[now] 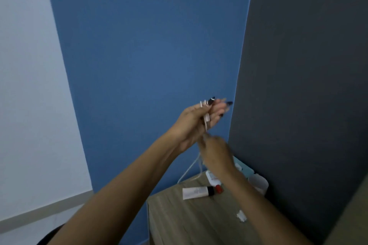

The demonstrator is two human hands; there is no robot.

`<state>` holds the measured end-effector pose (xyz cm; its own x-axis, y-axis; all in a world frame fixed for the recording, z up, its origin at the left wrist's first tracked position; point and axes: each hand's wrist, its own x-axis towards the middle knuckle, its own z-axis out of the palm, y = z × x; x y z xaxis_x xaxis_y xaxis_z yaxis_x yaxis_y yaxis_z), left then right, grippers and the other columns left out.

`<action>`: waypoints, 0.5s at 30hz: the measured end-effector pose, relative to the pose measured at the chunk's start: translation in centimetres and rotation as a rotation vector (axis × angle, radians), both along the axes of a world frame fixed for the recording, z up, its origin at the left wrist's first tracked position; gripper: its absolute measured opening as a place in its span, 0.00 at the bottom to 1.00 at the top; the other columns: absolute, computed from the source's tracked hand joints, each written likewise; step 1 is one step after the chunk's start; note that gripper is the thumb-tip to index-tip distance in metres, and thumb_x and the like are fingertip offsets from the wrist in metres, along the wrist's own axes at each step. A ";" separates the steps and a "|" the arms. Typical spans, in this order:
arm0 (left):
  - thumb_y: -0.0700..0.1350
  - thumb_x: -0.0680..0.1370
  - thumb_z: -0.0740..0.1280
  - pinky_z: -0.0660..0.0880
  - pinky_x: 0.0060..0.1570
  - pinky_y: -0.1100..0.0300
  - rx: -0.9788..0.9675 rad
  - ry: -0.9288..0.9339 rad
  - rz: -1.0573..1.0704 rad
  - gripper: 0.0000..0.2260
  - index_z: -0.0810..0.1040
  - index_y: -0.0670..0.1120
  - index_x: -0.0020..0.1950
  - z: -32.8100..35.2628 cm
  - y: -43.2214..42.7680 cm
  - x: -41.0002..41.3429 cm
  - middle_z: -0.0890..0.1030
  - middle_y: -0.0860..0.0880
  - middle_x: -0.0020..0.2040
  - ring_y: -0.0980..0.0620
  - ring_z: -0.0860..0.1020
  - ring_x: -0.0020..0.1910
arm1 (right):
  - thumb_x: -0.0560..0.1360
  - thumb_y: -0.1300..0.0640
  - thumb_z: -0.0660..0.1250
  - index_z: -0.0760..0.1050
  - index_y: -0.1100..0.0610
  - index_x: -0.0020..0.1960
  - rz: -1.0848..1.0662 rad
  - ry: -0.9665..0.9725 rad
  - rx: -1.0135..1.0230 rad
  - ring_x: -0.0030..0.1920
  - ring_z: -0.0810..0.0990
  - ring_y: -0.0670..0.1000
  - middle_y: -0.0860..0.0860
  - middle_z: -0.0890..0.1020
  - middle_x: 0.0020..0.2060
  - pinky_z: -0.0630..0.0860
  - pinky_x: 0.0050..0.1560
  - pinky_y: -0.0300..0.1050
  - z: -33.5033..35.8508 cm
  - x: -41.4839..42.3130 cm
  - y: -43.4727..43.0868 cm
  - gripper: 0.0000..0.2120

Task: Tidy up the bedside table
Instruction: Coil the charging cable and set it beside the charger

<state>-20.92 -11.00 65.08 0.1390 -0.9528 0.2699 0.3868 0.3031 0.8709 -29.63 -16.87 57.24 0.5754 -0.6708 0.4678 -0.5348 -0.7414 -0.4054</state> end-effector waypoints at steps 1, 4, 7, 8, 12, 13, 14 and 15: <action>0.37 0.82 0.56 0.79 0.47 0.68 -0.042 0.025 0.052 0.12 0.79 0.40 0.56 0.2 -0.6 0.4 0.86 0.48 0.48 0.56 0.84 0.46 | 0.78 0.45 0.52 0.74 0.56 0.47 0.044 0.003 -0.053 0.44 0.79 0.57 0.57 0.81 0.40 0.74 0.41 0.49 -0.5 0.6 1.5 0.18; 0.34 0.81 0.57 0.77 0.54 0.67 -0.121 -0.159 0.291 0.13 0.76 0.39 0.61 0.1 -1.3 2.4 0.82 0.44 0.56 0.57 0.82 0.52 | 0.72 0.44 0.53 0.75 0.54 0.39 0.162 -0.018 -0.134 0.41 0.77 0.53 0.52 0.81 0.35 0.68 0.37 0.45 -1.4 1.2 5.0 0.18; 0.32 0.80 0.60 0.78 0.50 0.67 -0.100 -0.457 0.519 0.13 0.75 0.32 0.63 -0.7 -1.2 5.7 0.80 0.37 0.59 0.59 0.83 0.47 | 0.72 0.50 0.56 0.76 0.54 0.34 0.176 -0.026 -0.212 0.37 0.75 0.51 0.49 0.80 0.31 0.68 0.35 0.44 -1.7 0.3 5.7 0.15; 0.32 0.80 0.60 0.78 0.51 0.64 -0.072 -0.524 0.545 0.12 0.76 0.31 0.61 -1.1 -1.0 6.7 0.80 0.37 0.58 0.58 0.83 0.47 | 0.73 0.50 0.57 0.77 0.54 0.34 0.159 -0.020 -0.243 0.36 0.75 0.50 0.48 0.79 0.31 0.68 0.35 0.44 -1.5 -0.2 5.3 0.15; 0.32 0.80 0.57 0.79 0.47 0.60 0.019 -0.828 0.555 0.10 0.78 0.32 0.48 -2.2 0.5 8.0 0.81 0.47 0.47 0.57 0.83 0.40 | 0.74 0.50 0.63 0.79 0.50 0.35 0.051 0.115 -0.412 0.39 0.74 0.51 0.47 0.77 0.33 0.69 0.39 0.47 -0.3 -2.1 3.2 0.12; 0.32 0.81 0.56 0.80 0.44 0.62 0.039 -0.896 0.541 0.11 0.78 0.32 0.47 -2.2 0.9 7.7 0.82 0.48 0.44 0.59 0.83 0.38 | 0.75 0.50 0.63 0.79 0.51 0.36 0.028 0.151 -0.423 0.40 0.75 0.52 0.47 0.78 0.35 0.67 0.40 0.48 0.1 -2.5 2.8 0.12; 0.33 0.81 0.55 0.80 0.42 0.63 0.058 -0.939 0.524 0.12 0.77 0.32 0.46 -2.3 1.3 7.5 0.82 0.47 0.42 0.59 0.83 0.36 | 0.76 0.50 0.62 0.80 0.51 0.37 0.009 0.188 -0.416 0.43 0.75 0.52 0.48 0.78 0.37 0.66 0.42 0.48 0.4 -2.9 2.4 0.12; 0.34 0.81 0.54 0.79 0.40 0.63 0.082 -0.960 0.507 0.13 0.77 0.35 0.44 -2.2 1.6 7.2 0.82 0.43 0.40 0.57 0.83 0.34 | 0.77 0.50 0.61 0.80 0.51 0.40 -0.010 0.226 -0.398 0.46 0.75 0.53 0.48 0.79 0.40 0.64 0.43 0.48 0.8 -3.3 2.0 0.12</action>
<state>-13.73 -9.39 62.87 0.2863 -0.8640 0.4141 -0.6198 0.1626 0.7677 -32.94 -14.91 58.03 0.6872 -0.4699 0.5540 -0.5846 -0.8104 0.0378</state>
